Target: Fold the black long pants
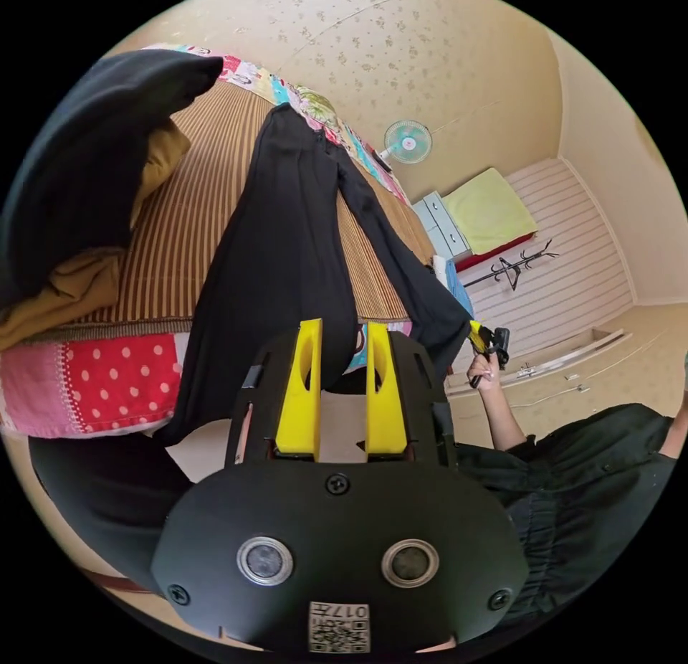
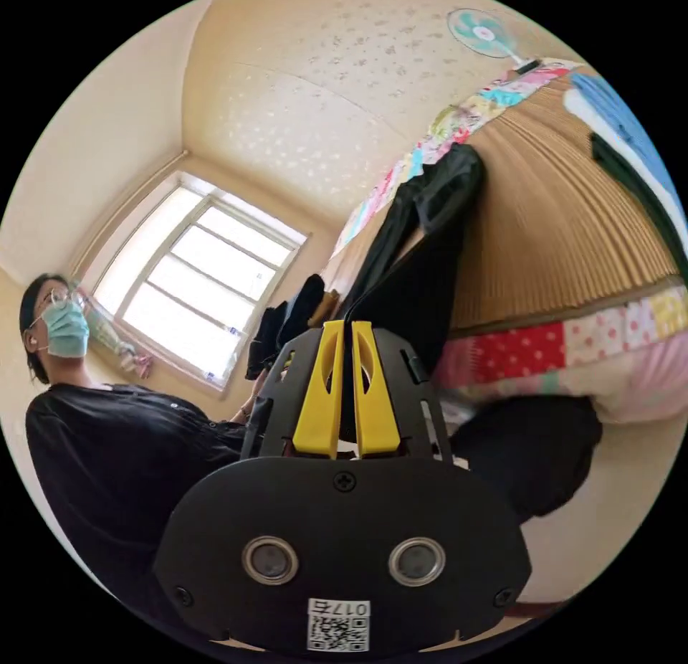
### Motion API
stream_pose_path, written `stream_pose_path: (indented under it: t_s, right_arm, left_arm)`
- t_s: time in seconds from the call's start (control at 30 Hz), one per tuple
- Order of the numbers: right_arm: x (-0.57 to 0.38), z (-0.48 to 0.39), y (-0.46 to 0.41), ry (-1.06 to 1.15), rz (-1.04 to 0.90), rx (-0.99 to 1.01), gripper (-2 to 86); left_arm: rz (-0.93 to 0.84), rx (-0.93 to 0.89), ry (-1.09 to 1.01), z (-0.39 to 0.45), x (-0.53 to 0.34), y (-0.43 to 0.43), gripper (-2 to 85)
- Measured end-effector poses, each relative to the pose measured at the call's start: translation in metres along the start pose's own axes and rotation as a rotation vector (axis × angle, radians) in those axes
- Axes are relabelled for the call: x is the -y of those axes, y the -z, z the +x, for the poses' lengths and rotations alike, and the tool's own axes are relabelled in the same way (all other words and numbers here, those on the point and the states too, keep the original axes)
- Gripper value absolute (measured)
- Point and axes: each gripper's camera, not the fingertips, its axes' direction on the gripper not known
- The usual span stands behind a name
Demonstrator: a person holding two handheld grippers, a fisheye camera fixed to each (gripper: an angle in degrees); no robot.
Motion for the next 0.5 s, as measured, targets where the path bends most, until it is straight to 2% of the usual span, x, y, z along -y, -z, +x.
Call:
stream_pose_path:
  t_s: [0.07,0.13,0.2,0.27,0.37,0.5]
  right_arm:
    - [-0.012,0.031,0.029,-0.170,-0.034,-0.239,2.6]
    - [-0.020,0.042,0.039,-0.216,-0.077,-0.365,2.8]
    - [-0.024,0.044,0.045,-0.210,-0.080,-0.373,3.1]
    - [-0.029,0.049,0.049,-0.218,-0.053,-0.319,3.7]
    - [-0.038,0.059,0.050,-0.231,-0.040,-0.294,5.2]
    - [-0.054,0.074,0.053,-0.294,-0.040,-0.306,12.3]
  left_arm:
    - [-0.040,0.024,-0.015,0.002,0.006,-0.009,10.0]
    - [-0.053,0.046,-0.032,0.002,0.009,-0.013,9.9]
    - [-0.103,0.081,-0.028,-0.004,0.015,-0.026,9.7]
    - [-0.240,0.109,0.090,-0.027,0.022,-0.055,6.2]
    - [-0.205,0.066,0.186,-0.040,0.017,-0.045,0.6]
    - [-0.188,0.065,0.196,-0.038,0.013,-0.024,-0.6]
